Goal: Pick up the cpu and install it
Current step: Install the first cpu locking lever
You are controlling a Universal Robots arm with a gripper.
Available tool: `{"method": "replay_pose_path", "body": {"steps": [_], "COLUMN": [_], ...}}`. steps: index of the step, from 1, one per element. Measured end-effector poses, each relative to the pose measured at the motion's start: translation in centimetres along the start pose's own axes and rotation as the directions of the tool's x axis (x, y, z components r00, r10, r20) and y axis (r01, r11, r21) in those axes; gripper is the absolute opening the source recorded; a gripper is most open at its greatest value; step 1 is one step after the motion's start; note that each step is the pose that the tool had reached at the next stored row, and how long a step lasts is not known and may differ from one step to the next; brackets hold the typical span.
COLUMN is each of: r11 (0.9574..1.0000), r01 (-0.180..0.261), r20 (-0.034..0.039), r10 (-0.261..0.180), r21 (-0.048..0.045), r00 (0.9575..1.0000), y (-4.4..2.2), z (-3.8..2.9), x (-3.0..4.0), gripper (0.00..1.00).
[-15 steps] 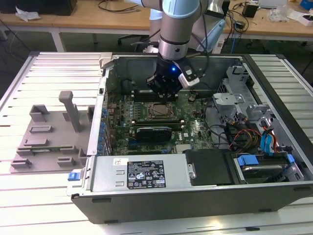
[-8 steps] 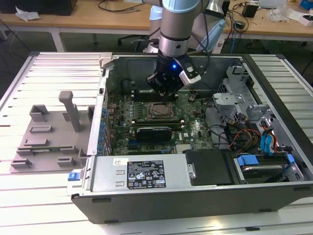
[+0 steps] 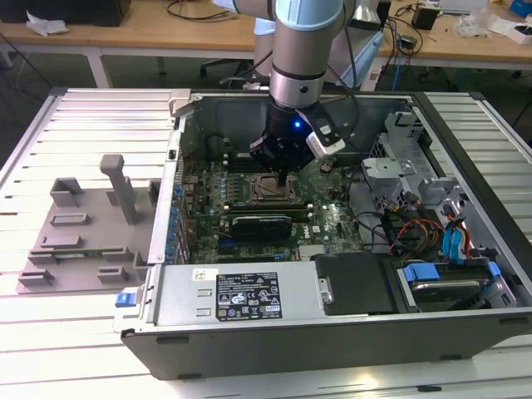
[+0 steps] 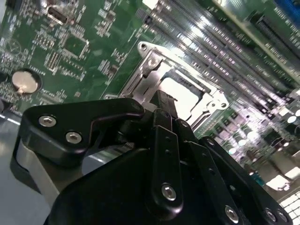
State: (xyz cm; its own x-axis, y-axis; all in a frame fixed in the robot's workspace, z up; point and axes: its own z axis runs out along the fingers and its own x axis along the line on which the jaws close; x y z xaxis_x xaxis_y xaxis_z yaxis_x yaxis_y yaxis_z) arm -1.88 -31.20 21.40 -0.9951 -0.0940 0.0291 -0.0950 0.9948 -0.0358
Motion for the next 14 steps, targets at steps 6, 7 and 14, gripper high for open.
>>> {"method": "replay_pose_path", "body": {"steps": [6,7,14], "r11": [1.0000,1.0000,1.0000], "r01": [0.000,0.000,0.000], "r20": [0.0002,0.0002,0.0002], "r10": [0.000,0.000,0.000], "r21": [0.0005,0.0005,0.0004], "r00": [1.0000,1.0000,1.0000], "y": [-0.16,-0.17,-0.22], "z": [-0.53,-0.69,-2.26], "x": [0.04,0.04,0.09], "gripper": [0.11,0.11,0.11]}}
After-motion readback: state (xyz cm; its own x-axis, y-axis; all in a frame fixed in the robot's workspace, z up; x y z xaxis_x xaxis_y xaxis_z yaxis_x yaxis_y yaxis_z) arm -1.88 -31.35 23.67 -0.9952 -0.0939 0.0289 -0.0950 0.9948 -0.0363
